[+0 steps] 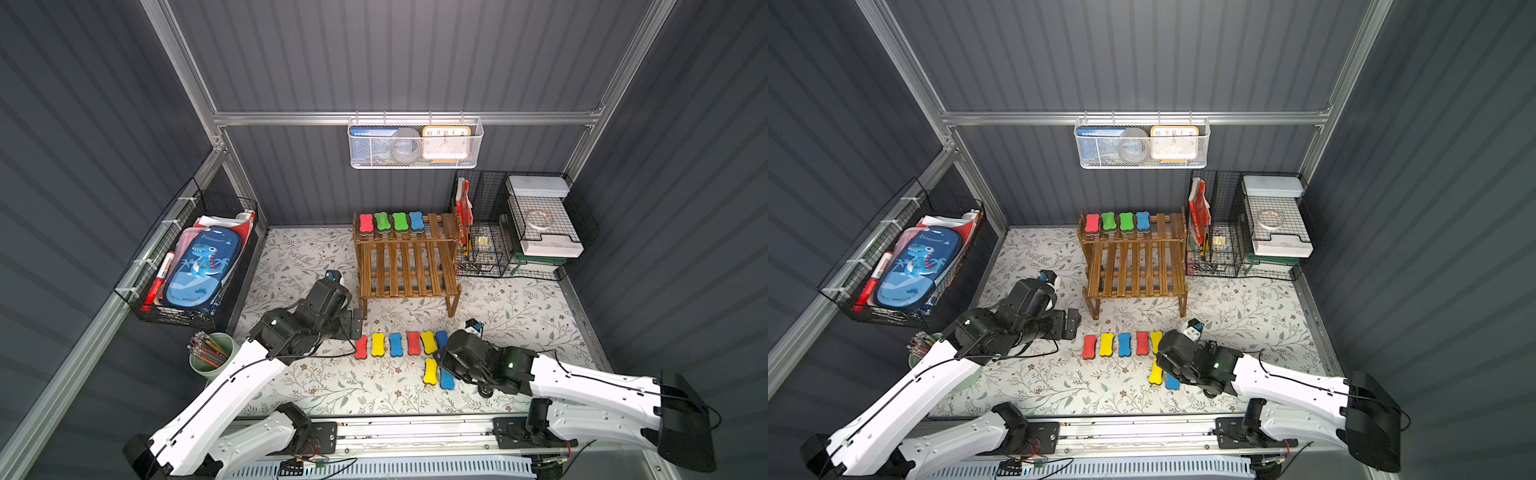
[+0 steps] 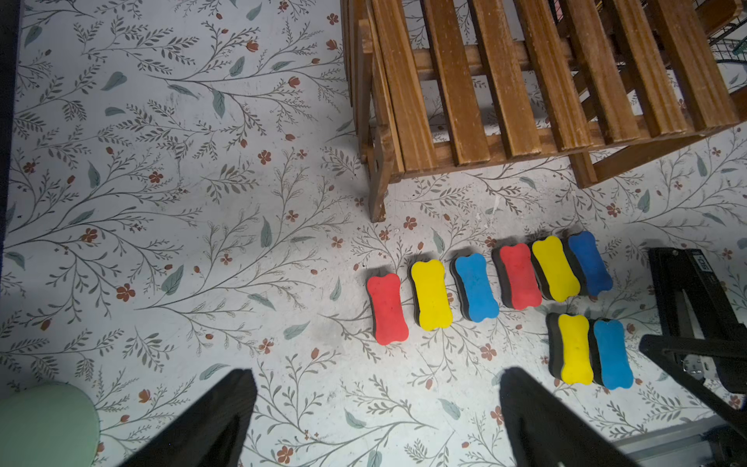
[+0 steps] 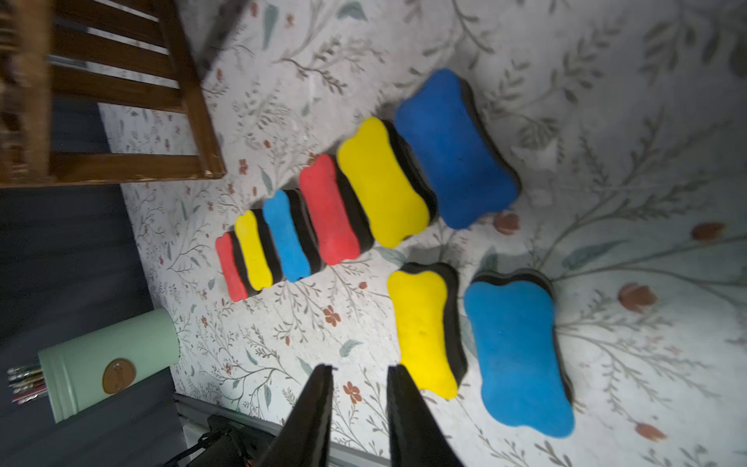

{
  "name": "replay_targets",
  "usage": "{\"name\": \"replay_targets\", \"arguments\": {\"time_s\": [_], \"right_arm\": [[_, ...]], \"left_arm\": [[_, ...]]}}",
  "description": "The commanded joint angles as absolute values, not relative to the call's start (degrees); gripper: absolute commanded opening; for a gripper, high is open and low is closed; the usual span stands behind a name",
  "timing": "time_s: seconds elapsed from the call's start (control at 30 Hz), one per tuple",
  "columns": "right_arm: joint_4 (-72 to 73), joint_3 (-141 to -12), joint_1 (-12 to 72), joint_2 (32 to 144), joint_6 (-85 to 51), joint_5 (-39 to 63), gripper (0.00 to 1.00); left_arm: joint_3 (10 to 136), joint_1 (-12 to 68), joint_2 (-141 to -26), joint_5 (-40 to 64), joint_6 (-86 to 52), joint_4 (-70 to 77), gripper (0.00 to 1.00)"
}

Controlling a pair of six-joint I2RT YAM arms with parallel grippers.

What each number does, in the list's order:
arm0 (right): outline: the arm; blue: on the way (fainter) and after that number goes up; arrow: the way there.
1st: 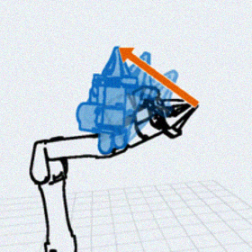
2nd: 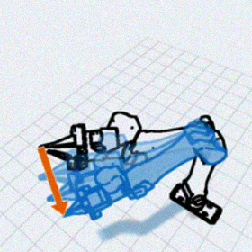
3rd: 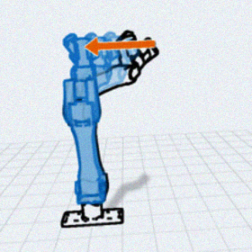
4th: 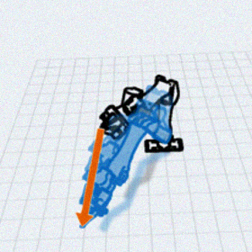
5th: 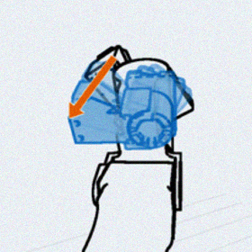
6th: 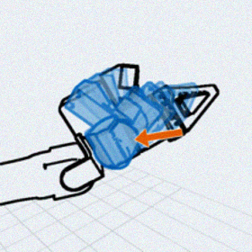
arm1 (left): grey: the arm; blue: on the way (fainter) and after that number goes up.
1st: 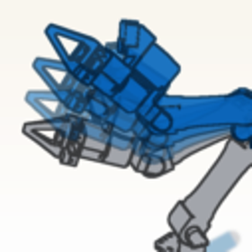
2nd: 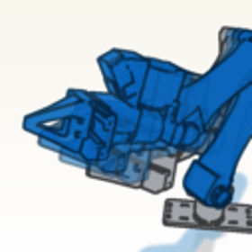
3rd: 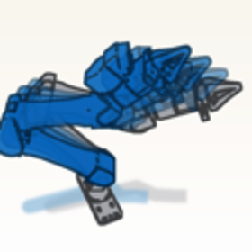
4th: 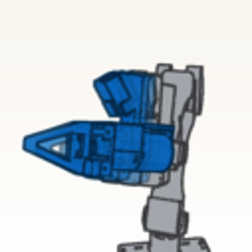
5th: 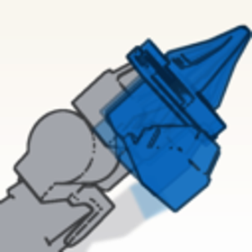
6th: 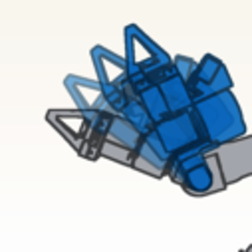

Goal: Remove the whiteboard erasers from the shelf
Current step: Place the whiteboard eraser at the center of the board, then pick up the whiteboard eraser from the shelf.

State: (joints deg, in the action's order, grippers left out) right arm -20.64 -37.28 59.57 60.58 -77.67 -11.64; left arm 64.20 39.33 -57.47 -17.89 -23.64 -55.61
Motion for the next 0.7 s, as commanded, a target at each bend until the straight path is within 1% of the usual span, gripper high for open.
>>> {"name": "replay_targets", "arguments": {"time_s": [0.0, 0.07, 0.17, 0.27, 0.37, 0.43, 0.6, 0.67], "right_arm": [[-29.44, -45.98, 58.66, 59.15, -66.65, -16.41, 0.32], [-32.43, -50.87, 57.48, 59.37, -61.01, -16.57, 0.35], [-34.97, -58.49, 53.5, 60.85, -52.1, -15.44, 0.35], [-35.51, -67.27, 47.63, 64.87, -44.9, -10.68, 0.37], [-38.03, -78.79, 44.09, 72.62, -38.02, -8.59, 0.42], [-40.42, -87.14, 42.86, 78.42, -33.32, -9.56, 0.47], [-46.0, -107.58, 38.82, 93.13, -25.22, -11.57, 0.54], [-48.96, -115.67, 37.41, 99.07, -23.56, -12.27, 0.55]], "left_arm": [[64.06, 38.98, -57.13, -16.53, -22.87, -56.28, 0.99], [63.37, 39.02, -57.21, -15.7, -22.96, -55.47, 0.99], [62.62, 39.02, -57.78, -15.21, -23.15, -54.85, 0.99], [62.41, 39.02, -58.11, -14.72, -23.21, -54.28, 0.99], [61.28, 38.97, -57.82, -14.23, -23.27, -53.4, 0.99], [60.51, 39.02, -57.74, -13.91, -23.5, -53.17, 0.99], [60.29, 39.02, -57.5, -13.71, -23.75, -53.44, 0.99], [60.44, 38.99, -57.48, -13.47, -23.71, -53.43, 0.99]]}}
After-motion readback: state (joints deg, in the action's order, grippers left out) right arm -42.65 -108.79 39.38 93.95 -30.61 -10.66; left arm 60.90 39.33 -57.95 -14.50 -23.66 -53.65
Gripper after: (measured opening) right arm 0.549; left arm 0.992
